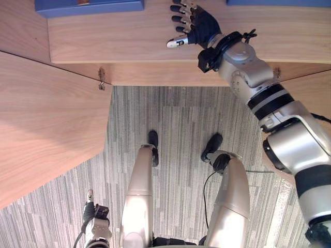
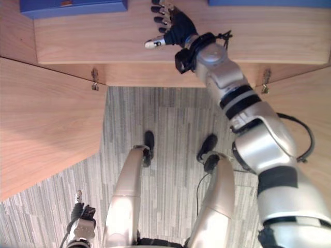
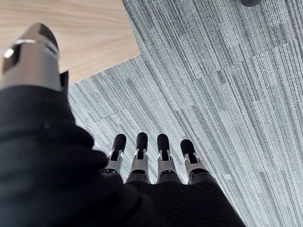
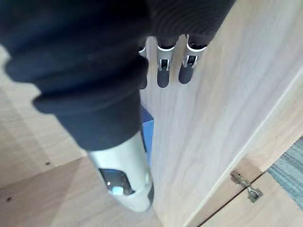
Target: Walk over to the cabinet, pick up the folder, carry it to the office cabinet, place the folder inside the office cabinet, then close the office cabinet door
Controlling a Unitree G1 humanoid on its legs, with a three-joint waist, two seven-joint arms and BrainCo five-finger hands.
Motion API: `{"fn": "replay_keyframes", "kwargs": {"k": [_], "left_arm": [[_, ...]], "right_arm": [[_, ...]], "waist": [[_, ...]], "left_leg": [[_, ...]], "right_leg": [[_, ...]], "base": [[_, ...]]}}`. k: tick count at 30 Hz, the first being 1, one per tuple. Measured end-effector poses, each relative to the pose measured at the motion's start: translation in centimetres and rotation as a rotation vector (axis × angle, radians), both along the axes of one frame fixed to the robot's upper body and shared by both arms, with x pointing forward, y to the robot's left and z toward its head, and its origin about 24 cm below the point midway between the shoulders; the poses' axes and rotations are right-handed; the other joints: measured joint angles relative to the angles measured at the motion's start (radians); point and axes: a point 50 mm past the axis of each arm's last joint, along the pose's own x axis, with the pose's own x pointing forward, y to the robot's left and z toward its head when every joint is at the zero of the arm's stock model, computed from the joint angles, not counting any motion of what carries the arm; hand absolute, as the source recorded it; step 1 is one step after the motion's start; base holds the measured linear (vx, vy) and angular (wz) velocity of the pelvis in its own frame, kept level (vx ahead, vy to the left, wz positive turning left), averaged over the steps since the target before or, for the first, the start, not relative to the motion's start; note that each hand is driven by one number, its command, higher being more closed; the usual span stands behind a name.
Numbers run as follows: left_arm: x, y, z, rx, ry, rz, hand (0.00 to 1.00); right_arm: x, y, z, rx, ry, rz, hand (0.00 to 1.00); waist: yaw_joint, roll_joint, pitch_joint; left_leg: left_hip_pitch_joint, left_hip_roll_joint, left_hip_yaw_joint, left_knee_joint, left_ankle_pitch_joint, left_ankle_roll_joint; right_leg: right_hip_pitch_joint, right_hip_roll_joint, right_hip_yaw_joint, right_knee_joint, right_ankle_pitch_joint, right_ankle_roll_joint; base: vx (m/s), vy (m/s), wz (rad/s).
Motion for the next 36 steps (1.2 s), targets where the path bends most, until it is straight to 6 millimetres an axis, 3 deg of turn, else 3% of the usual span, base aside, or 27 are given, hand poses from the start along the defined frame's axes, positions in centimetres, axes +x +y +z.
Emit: {"fn": "replay_keyframes", "kwargs": {"k": [10, 15, 17, 19, 21, 23, 24, 26, 27, 29, 31, 33, 36], "left_arm": [[0.3, -0.3, 0.0, 0.004, -0.010, -0.040, 0.00], [0.6, -1.3, -0.2, -0.002, -0.007, -0.099, 0.00], [0.6, -1.7, -0.4, -0.007, 0.004, -0.122, 0.00], [0.5, -2.3, -0.6, -0.006, 0.024, -0.161, 0.00], [0.3, -2.4, -0.8, 0.004, 0.040, -0.178, 0.00], [0.0, -2.3, -0.9, 0.017, 0.050, -0.179, 0.00], [-0.1, -2.4, -1.0, 0.018, 0.058, -0.186, 0.00], [-0.5, -2.9, -1.4, 0.002, 0.080, -0.194, 0.00], [-0.9, -3.3, -1.8, -0.021, 0.091, -0.187, 0.00], [-1.4, -3.1, -2.0, -0.024, 0.101, -0.179, 0.00], [-2.3, -3.1, -2.3, -0.021, 0.131, -0.192, 0.00], [-2.7, -3.4, -2.5, -0.001, 0.161, -0.238, 0.00], [-2.5, -4.5, -2.8, 0.001, 0.178, -0.324, 0.00]], "right_arm": [[0.0, -1.2, -0.4, -0.029, 0.010, 0.006, 0.00], [0.1, -1.2, -3.5, -0.093, 0.037, 0.004, 0.00], [0.1, -1.3, -6.4, -0.090, 0.085, 0.011, 0.00], [-0.1, -1.3, -11.9, -0.025, 0.226, 0.012, 0.00], [-0.6, -1.1, -16.0, 0.045, 0.347, 0.006, 0.00], [-2.8, -0.2, -23.4, 0.292, 0.589, -0.012, 0.00], [-3.6, 0.0, -25.4, 0.357, 0.655, -0.029, 0.00], [-7.5, 1.0, -32.0, 0.491, 0.878, -0.102, 0.00], [-10.6, 1.4, -35.8, 0.528, 1.010, -0.155, 0.00], [-13.5, 1.6, -38.7, 0.603, 1.118, -0.229, 0.00], [-16.3, 0.7, -41.2, 0.693, 1.203, -0.358, 0.00], [-20.0, -2.3, -44.1, 0.842, 1.262, -0.650, 0.00], [-23.8, -5.1, -46.3, 0.890, 1.315, -0.915, 0.00]], "waist": [[0.002, -0.001, 0.001], [0.013, -0.009, 0.003], [0.015, -0.015, 0.000], [0.010, -0.021, -0.002], [0.013, -0.032, -0.008], [0.014, -0.053, -0.022], [0.014, -0.056, -0.024], [0.010, -0.069, -0.031], [-0.003, -0.077, -0.045], [-0.007, -0.088, -0.071], [-0.019, -0.099, -0.136], [-0.038, -0.102, -0.229], [-0.069, -0.103, -0.315]], "left_leg": [[0.008, 0.006, 0.004, -0.007, 0.000, 0.000], [0.066, 0.032, 0.018, -0.037, -0.002, 0.002], [0.109, 0.042, 0.025, -0.065, -0.002, 0.002], [0.217, 0.047, 0.033, -0.128, 0.004, 0.002], [0.303, 0.054, 0.046, -0.175, 0.008, 0.001], [0.415, 0.069, 0.066, -0.242, 0.010, -0.002], [0.444, 0.074, 0.072, -0.258, 0.011, -0.003], [0.553, 0.081, 0.095, -0.323, 0.015, -0.005], [0.623, 0.085, 0.111, -0.362, 0.018, -0.004], [0.688, 0.096, 0.133, -0.399, 0.019, -0.006], [0.744, 0.105, 0.152, -0.441, 0.021, -0.010], [0.853, 0.112, 0.198, -0.509, 0.024, -0.016], [0.942, 0.103, 0.232, -0.594, 0.043, -0.020]], "right_leg": [[0.008, 0.008, 0.000, -0.013, 0.004, -0.005], [0.067, 0.041, -0.003, -0.073, 0.030, -0.026], [0.110, 0.054, -0.007, -0.112, 0.043, -0.031], [0.224, 0.067, -0.024, -0.182, 0.061, -0.036], [0.303, 0.078, -0.026, -0.230, 0.069, -0.034], [0.411, 0.104, -0.030, -0.309, 0.083, -0.028], [0.441, 0.111, -0.030, -0.332, 0.088, -0.026], [0.544, 0.130, -0.031, -0.411, 0.107, -0.019], [0.609, 0.140, -0.031, -0.457, 0.117, -0.014], [0.667, 0.157, -0.027, -0.503, 0.128, -0.011], [0.720, 0.174, -0.026, -0.558, 0.144, -0.008], [0.812, 0.196, -0.011, -0.640, 0.171, 0.002], [0.888, 0.203, 0.001, -0.727, 0.201, 0.010]], "base": [[0.00, 0.004, -0.01], [0.00, 0.038, -0.17], [0.02, 0.060, -0.17], [0.09, 0.072, -0.04], [0.12, 0.061, -0.11], [0.13, 0.035, -0.20], [0.15, 0.031, -0.19], [0.16, 0.040, -0.21], [0.16, 0.046, -0.18], [0.16, 0.038, -0.24], [0.14, 0.025, -0.25], [0.13, 0.041, -0.35], [0.09, 0.064, -0.22]]}}
